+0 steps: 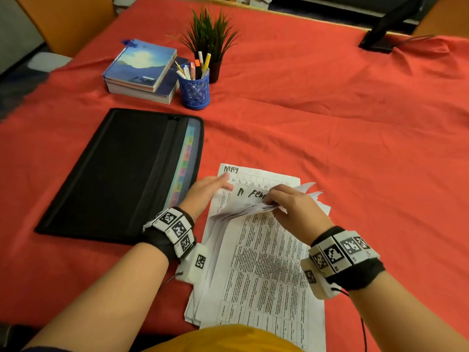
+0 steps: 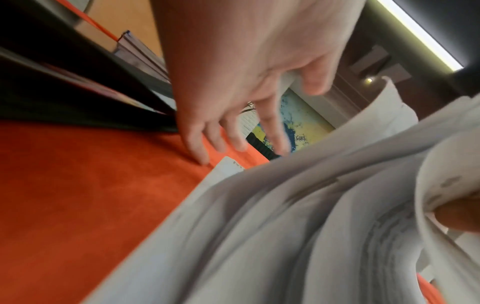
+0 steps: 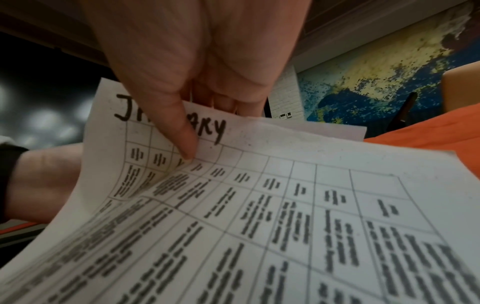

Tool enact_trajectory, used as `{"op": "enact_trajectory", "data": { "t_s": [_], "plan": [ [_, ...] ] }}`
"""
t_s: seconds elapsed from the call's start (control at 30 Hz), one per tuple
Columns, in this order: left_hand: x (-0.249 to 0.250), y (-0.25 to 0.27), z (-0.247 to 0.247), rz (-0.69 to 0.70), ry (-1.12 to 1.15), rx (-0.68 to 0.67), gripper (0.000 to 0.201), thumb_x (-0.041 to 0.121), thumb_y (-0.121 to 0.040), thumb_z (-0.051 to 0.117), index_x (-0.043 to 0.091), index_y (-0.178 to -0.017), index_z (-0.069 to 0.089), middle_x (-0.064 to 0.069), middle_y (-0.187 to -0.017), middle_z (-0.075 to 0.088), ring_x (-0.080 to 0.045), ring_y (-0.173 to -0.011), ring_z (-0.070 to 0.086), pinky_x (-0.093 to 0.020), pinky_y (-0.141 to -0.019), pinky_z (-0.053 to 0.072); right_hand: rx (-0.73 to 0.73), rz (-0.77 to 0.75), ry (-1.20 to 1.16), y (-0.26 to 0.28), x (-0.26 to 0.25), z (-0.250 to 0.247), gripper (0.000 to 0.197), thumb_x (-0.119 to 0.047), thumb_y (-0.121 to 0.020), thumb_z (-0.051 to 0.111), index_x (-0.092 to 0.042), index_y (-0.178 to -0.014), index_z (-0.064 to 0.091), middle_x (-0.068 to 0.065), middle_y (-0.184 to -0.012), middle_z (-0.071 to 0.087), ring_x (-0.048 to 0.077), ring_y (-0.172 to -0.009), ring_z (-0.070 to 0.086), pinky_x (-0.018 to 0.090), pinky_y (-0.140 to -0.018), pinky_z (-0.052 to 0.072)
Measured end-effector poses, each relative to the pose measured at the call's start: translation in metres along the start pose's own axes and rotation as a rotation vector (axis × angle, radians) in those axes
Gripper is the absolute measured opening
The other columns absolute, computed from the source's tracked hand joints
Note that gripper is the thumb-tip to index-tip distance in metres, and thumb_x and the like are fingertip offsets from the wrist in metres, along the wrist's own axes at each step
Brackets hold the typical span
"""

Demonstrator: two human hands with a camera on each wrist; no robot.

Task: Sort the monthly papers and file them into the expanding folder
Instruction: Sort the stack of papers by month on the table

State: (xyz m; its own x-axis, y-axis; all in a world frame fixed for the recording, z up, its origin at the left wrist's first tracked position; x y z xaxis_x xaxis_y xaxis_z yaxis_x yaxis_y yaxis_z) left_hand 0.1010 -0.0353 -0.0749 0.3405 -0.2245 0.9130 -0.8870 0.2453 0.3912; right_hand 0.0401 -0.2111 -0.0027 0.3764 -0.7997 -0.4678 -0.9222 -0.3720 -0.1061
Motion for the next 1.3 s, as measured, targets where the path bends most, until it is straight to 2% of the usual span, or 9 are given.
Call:
{"op": "enact_trajectory", "data": {
  "t_s": [0.17,0.3,0.47,0.67,0.77,0.9,1.07,1.2,1.3],
  "plan": [
    [-0.015,-0.015,-0.006,-0.115,-0.228,0.208,0.054,0.025,-0.088,0.060,0.009,-0.136,0.043,-0.008,-0.129,0.052,-0.024,-0.116,0.053,-0.041,-0.100,0.044,0.053,-0.021,0.007,0.010,-0.007,-0.004,0.032,0.013,-0.067,0.058,-0.013,-0.085,0.063,-0.002,-0.087,0.062,0.018,-0.078,0.061,0.025,-0.063,0.048],
    [-0.016,-0.014,0.005,-0.063,-0.302,0.172,0.030,0.012,-0.083,0.064,0.008,-0.113,0.064,-0.009,-0.112,0.064,-0.023,-0.102,0.061,-0.030,-0.088,0.048,0.058,-0.043,0.022,0.015,-0.008,-0.009,0.033,0.014,-0.064,0.060,-0.012,-0.084,0.063,-0.002,-0.086,0.063,0.015,-0.076,0.060,0.018,-0.064,0.043],
    [-0.016,-0.014,0.004,-0.122,-0.461,0.184,0.066,0.023,-0.083,0.065,0.011,-0.139,0.033,-0.013,-0.135,0.045,-0.029,-0.117,0.051,-0.036,-0.097,0.044,0.056,-0.047,-0.008,0.024,-0.006,-0.013,0.031,0.011,-0.065,0.063,-0.013,-0.084,0.061,-0.003,-0.085,0.062,0.014,-0.074,0.059,0.020,-0.063,0.043],
    [-0.004,-0.010,0.014,-0.020,-0.278,0.060,0.002,0.008,-0.085,0.063,0.010,-0.084,0.061,-0.006,-0.064,0.060,-0.007,-0.044,0.050,-0.024,-0.049,0.041,0.066,-0.033,-0.004,0.026,-0.005,-0.012,0.030,0.013,-0.064,0.067,-0.011,-0.081,0.062,0.000,-0.092,0.063,0.018,-0.079,0.063,0.019,-0.067,0.045],
    [0.004,-0.001,0.010,0.079,-0.280,0.059,0.027,0.013,-0.084,0.066,0.020,-0.059,0.059,0.003,-0.047,0.056,-0.005,-0.034,0.044,-0.020,-0.043,0.037,0.072,-0.005,-0.019,0.026,-0.002,-0.010,0.028,0.014,-0.064,0.064,-0.010,-0.079,0.061,0.003,-0.111,0.060,0.020,-0.082,0.064,0.028,-0.067,0.052],
    [0.006,0.004,-0.002,0.101,-0.171,0.198,0.023,0.015,-0.085,0.067,0.015,-0.062,0.063,0.001,-0.051,0.055,-0.014,-0.043,0.047,-0.025,-0.044,0.042,0.101,0.030,-0.007,0.020,0.002,-0.003,0.030,0.015,-0.064,0.063,-0.011,-0.078,0.062,0.011,-0.138,0.042,0.015,-0.086,0.060,0.027,-0.070,0.049],
    [0.005,0.000,-0.013,0.105,-0.036,0.322,0.035,0.027,-0.094,0.052,0.021,-0.129,0.050,0.002,-0.113,0.056,-0.014,-0.083,0.060,-0.027,-0.059,0.055,0.161,0.063,0.031,0.015,0.004,0.002,0.021,0.009,-0.070,0.068,-0.008,-0.082,0.067,0.025,-0.141,0.034,0.030,-0.117,0.050,0.033,-0.090,0.042],
    [0.001,0.000,-0.001,0.094,-0.061,0.177,0.039,0.042,-0.095,0.041,0.021,-0.124,0.055,0.003,-0.126,0.057,-0.014,-0.115,0.055,-0.042,-0.099,0.046,0.107,0.149,0.071,0.012,0.013,0.014,0.040,0.003,-0.077,0.067,-0.011,-0.115,0.063,0.024,-0.144,0.032,0.039,-0.120,0.048,0.044,-0.093,0.043],
    [0.000,0.006,0.009,0.074,-0.063,0.118,0.033,0.026,-0.098,0.042,0.010,-0.121,0.059,-0.003,-0.124,0.059,-0.012,-0.115,0.051,-0.027,-0.102,0.038,-0.031,0.235,0.023,0.011,0.019,0.029,0.062,-0.001,-0.087,0.056,-0.018,-0.142,0.032,0.012,-0.150,0.025,0.027,-0.134,0.034,0.038,-0.108,0.033]
  ]
}}
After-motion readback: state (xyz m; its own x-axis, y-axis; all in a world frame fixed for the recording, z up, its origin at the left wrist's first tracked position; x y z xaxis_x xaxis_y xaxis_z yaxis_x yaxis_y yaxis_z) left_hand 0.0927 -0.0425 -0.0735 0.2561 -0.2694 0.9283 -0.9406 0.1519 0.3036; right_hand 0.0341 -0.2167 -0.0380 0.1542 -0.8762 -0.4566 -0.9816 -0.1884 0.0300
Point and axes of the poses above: each hand's wrist, its own y-axis away from the middle knuckle, its own z-axis out of the palm, x = y × z, the point moved 6 cm from there along -y, towards the middle knuckle
